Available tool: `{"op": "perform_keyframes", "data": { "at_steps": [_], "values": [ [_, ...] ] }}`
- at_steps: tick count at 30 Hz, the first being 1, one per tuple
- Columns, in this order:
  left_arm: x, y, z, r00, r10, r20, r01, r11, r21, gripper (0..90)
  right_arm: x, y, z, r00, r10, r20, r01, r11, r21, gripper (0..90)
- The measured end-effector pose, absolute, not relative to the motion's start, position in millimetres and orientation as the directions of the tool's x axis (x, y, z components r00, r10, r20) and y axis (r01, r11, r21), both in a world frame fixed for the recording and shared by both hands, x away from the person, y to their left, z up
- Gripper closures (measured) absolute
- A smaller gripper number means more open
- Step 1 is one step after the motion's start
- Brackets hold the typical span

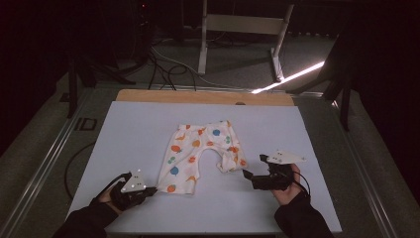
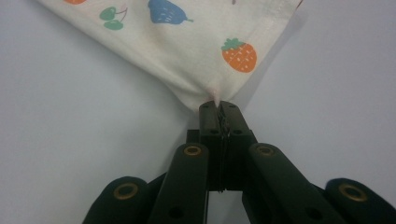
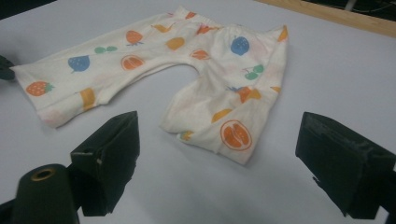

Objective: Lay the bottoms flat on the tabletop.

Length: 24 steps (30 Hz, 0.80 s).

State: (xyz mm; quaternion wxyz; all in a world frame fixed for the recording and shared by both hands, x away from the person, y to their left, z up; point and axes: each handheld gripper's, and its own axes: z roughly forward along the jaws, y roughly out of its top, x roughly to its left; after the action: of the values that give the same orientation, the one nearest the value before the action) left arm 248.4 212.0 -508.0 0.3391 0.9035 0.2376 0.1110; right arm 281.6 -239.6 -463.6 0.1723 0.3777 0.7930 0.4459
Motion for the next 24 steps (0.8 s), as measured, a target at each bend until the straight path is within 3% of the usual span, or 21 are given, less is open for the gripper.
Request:
{"op": "perform_keyframes", "data": {
  "at_steps": [6,12,15,19,24],
  "values": [
    [247,217,-513,0.872,0.489,0.007,0.367,-0.664,0.651,87.8,283,-241,-464,-0.654,0.754,0.067,0.449,0.315,0.836,13.8],
    [244,215,-508,0.871,0.491,0.006,0.361,-0.648,0.671,46.5,283,-241,-465,-0.651,0.756,0.064,0.449,0.315,0.836,13.7],
    [241,208,-500,0.877,0.481,-0.005,0.344,-0.621,0.704,32.0,283,-241,-464,-0.651,0.757,0.062,0.447,0.315,0.837,13.8],
    [236,194,-486,0.888,0.460,0.014,0.293,-0.590,0.752,27.7,283,-241,-464,-0.649,0.758,0.065,0.448,0.312,0.838,13.8],
    [233,170,-474,0.909,0.415,0.047,0.225,-0.580,0.783,34.4,283,-241,-464,-0.651,0.756,0.064,0.447,0.314,0.838,13.8]
  ]
}}
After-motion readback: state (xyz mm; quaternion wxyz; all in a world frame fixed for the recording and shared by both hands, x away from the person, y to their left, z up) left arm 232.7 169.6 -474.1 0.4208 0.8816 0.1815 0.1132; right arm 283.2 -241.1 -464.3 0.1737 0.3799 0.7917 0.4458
